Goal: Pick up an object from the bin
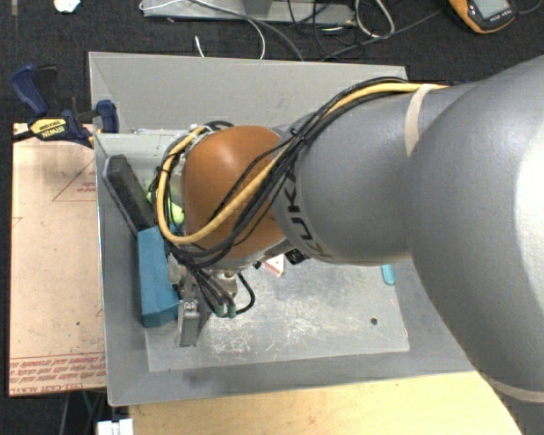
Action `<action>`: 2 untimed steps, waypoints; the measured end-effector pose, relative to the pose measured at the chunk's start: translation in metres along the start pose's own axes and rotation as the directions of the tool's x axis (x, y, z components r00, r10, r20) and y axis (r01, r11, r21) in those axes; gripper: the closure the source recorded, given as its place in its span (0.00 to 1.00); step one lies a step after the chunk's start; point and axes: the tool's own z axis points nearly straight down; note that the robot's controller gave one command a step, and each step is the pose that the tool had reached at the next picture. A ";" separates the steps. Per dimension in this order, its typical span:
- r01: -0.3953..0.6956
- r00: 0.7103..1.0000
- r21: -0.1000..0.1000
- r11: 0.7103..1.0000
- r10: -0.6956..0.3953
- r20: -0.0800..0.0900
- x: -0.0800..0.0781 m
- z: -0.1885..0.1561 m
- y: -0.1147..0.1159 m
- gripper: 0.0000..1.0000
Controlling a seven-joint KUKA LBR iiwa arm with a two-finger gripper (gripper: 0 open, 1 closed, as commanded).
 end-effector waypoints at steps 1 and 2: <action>-0.004 1.000 -0.002 1.000 0.004 0.007 -0.002 -0.004 -0.001 0.00; -0.027 1.000 -0.007 1.000 0.028 0.013 -0.043 0.055 -0.023 0.00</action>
Offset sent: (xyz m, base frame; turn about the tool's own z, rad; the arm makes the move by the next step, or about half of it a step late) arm 0.0548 -0.0333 -0.0818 0.0373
